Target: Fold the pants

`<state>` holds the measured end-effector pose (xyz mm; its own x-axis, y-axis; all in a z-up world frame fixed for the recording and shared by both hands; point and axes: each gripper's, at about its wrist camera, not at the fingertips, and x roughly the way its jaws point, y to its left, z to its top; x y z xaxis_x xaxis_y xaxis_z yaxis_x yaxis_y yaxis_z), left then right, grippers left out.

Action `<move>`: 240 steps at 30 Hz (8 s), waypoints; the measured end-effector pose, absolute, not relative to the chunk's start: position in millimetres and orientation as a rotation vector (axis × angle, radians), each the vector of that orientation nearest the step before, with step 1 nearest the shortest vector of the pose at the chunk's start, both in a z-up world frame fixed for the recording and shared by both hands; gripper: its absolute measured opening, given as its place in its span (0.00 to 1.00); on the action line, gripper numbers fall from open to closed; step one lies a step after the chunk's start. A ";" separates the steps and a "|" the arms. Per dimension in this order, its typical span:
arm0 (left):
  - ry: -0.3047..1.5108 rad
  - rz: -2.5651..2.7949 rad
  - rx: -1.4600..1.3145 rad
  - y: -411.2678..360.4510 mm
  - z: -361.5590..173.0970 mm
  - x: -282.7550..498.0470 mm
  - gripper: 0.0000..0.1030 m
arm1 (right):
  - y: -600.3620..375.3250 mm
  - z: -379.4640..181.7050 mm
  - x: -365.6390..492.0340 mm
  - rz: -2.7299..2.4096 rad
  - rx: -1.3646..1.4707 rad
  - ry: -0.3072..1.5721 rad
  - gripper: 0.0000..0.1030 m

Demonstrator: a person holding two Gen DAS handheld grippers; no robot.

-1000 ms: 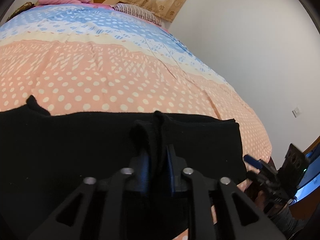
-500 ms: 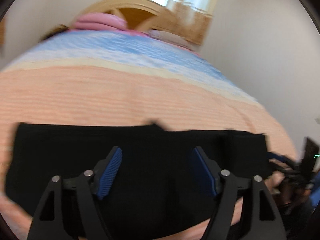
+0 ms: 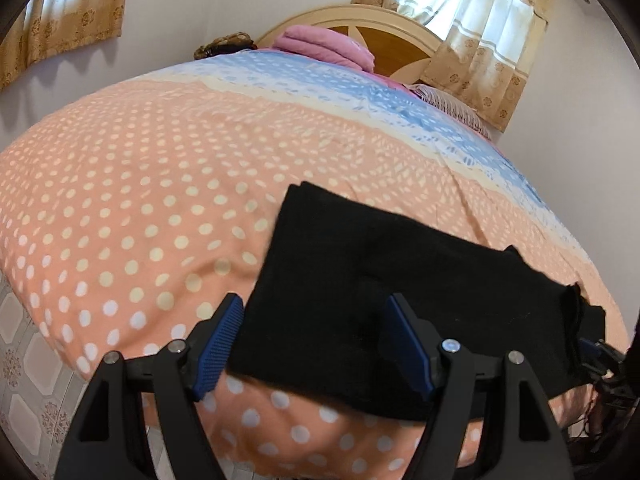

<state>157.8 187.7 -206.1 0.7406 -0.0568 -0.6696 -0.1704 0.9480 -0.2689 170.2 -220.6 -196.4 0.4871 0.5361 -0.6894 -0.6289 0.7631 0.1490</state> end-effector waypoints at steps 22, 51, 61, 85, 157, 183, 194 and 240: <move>0.717 0.068 -0.406 205.0 -214.4 146.6 0.50 | -257.9 -196.7 146.3 0.624 0.036 0.750 0.65; 0.452 -0.352 -0.458 133.0 -105.3 120.8 0.18 | -296.8 -173.7 138.6 0.570 0.119 0.684 0.65; 0.432 -0.519 -0.393 73.3 -73.8 126.5 0.18 | -333.7 -157.7 130.3 0.511 0.125 0.647 0.65; 0.539 -0.883 -0.182 -111.8 -39.9 147.8 0.18 | -443.5 -160.7 134.8 0.306 0.303 0.611 0.65; 0.707 -0.406 -0.041 -98.9 -177.1 176.5 1.00 | -418.8 -172.9 211.6 0.213 0.305 0.811 0.27; 0.725 -0.416 -0.031 -92.2 -177.6 165.3 1.00 | -406.7 -186.6 132.1 0.223 0.156 0.848 0.39; 0.722 -0.383 0.008 -68.4 -177.3 150.1 1.00 | -407.1 -176.6 124.9 0.204 0.054 0.841 0.37; 0.764 -0.320 -0.053 -53.5 -179.9 172.7 1.00 | -430.0 -184.4 169.1 0.333 0.316 0.776 0.61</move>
<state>172.7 -53.5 -179.9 0.6764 -0.3038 -0.6710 0.2656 0.9503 -0.1625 169.1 -430.0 -184.4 0.6671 0.4043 -0.6257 -0.1755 0.9015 0.3955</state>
